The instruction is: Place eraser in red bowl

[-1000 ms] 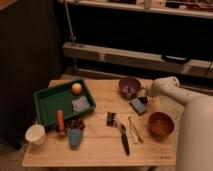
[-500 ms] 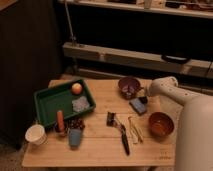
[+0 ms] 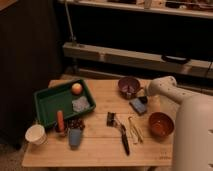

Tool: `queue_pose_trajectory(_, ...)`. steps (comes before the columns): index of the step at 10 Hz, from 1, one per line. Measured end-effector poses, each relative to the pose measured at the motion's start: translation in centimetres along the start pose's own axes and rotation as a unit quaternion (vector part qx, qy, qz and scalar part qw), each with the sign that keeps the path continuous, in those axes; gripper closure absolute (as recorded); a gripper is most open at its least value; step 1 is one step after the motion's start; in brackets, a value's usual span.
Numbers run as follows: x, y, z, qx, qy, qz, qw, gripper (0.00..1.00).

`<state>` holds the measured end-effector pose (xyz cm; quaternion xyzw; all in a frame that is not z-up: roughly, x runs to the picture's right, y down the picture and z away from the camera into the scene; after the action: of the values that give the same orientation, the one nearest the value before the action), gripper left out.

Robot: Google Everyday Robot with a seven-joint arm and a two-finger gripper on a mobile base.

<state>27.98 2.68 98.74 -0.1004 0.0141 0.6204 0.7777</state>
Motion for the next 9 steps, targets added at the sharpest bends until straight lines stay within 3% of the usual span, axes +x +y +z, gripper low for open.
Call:
queue_pose_trajectory(1,0.16,-0.07,0.21,0.000,0.002,0.000,1.0000,0.34)
queue_pose_trajectory(2,0.39,-0.21,0.43,-0.001,0.005,0.001,1.0000,0.46)
queue_pose_trajectory(4,0.47,-0.50,0.60,0.000,0.006,0.001,1.0000,0.54)
queue_pose_trajectory(9,0.78,-0.56,0.39,0.000,0.011,0.000,0.9999,0.54)
